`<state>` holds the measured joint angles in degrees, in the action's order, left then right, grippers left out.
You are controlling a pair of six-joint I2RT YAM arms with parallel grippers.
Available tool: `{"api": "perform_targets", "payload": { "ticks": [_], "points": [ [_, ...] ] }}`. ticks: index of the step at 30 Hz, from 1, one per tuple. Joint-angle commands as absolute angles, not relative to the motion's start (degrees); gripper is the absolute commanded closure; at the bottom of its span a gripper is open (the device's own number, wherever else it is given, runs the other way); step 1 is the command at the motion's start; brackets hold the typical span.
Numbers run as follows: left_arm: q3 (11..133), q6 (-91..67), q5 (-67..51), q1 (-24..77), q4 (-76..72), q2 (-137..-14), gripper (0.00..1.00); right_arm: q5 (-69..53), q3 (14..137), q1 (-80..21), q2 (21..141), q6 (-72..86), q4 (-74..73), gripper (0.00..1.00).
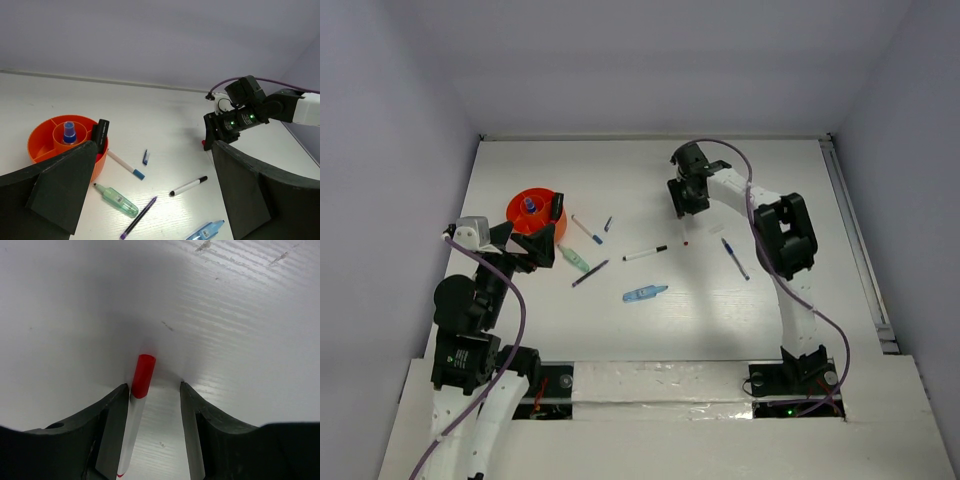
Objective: Sort the stationery into containers
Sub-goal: Pick up the pen from the center of the board.
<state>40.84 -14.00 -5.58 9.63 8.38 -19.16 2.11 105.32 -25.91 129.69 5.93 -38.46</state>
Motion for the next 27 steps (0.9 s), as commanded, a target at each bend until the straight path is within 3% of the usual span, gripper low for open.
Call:
{"api": "perform_targets", "payload": {
  "ticks": [1, 6, 11, 13, 14, 16, 17, 21, 27],
  "points": [
    [40.6, -14.3, -6.5, 9.3, 5.4, -19.5, 0.01, -1.3, 99.3, -26.2, 125.4, 6.1, -37.0, 0.49],
    [40.7, -14.5, -6.9, 9.3, 5.1, -20.2, 0.01, -0.4, 88.7, -27.4, 119.3, 6.8, -34.8, 0.49],
    [40.6, -14.5, -6.8, 9.3, 5.3, -20.0, 0.01, -0.4, 83.9, -28.7, 116.7, 7.1, -34.0, 0.57],
    [40.5, -14.5, -6.6, 9.3, 5.3, -19.9, 0.01, -0.4, 82.6, -28.7, 117.2, 7.2, -33.2, 0.66],
    [40.5, -14.6, -6.6, 9.3, 5.3, -20.0, 0.02, -0.4, 82.6, -28.7, 117.4, 7.5, -33.3, 0.77],
    [40.5, -14.7, -6.5, 9.3, 5.3, -20.0, 0.03, -0.9, 82.1, -29.2, 117.3, 7.8, -32.7, 0.88],
    [40.5, -14.7, -6.6, 9.3, 5.3, -20.2, 0.03, -1.4, 81.7, -29.2, 117.1, 8.1, -32.2, 1.0],
    [40.2, -15.6, -7.8, 9.3, 4.7, -20.9, 0.04, -2.4, 78.3, -29.2, 113.2, 8.3, -28.3, 1.0],
    [40.3, -22.0, -14.9, 9.3, 2.5, -26.5, 0.11, -6.9, 72.0, -32.9, 97.0, 7.6, -19.5, 1.0]
  ]
}}
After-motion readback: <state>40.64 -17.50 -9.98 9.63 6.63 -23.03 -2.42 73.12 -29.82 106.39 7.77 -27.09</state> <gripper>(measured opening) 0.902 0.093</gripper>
